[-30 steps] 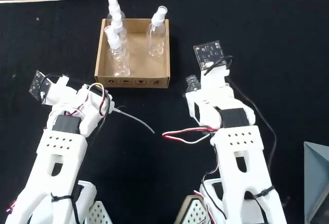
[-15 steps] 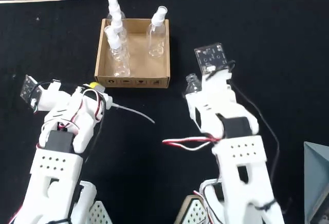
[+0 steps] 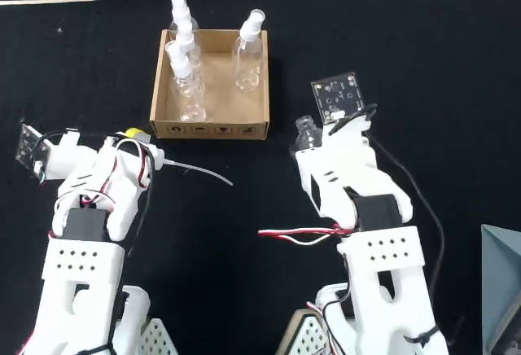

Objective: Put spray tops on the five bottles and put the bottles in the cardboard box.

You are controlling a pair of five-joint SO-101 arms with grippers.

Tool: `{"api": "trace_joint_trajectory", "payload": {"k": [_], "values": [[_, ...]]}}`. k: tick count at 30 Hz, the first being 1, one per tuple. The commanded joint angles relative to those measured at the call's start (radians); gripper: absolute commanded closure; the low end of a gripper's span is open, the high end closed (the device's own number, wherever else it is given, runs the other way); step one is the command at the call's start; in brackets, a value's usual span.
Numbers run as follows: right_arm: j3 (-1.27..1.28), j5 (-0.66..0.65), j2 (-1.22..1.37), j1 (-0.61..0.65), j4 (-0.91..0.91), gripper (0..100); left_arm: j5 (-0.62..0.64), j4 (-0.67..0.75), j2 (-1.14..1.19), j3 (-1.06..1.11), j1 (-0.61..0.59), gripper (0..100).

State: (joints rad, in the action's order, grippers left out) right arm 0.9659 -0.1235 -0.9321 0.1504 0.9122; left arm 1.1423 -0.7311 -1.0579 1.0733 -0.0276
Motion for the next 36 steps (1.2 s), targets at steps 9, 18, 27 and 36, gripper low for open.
{"api": "trace_joint_trajectory", "payload": {"k": [9,18,27,36], "values": [[-0.007,-0.017,-0.081,0.06,0.028,98.6,0.0,0.011,-0.032,-0.058,-0.008,97],[0.065,-0.046,-0.249,0.055,0.023,98.6,-0.002,0.009,-0.032,-0.056,-0.01,97],[0.088,-0.052,-0.278,0.061,0.021,98.6,0.0,0.009,-0.034,-0.058,-0.01,97],[0.11,-0.071,-0.278,0.089,0.002,98.6,0.003,0.009,-0.109,-0.054,-0.035,97]]}}
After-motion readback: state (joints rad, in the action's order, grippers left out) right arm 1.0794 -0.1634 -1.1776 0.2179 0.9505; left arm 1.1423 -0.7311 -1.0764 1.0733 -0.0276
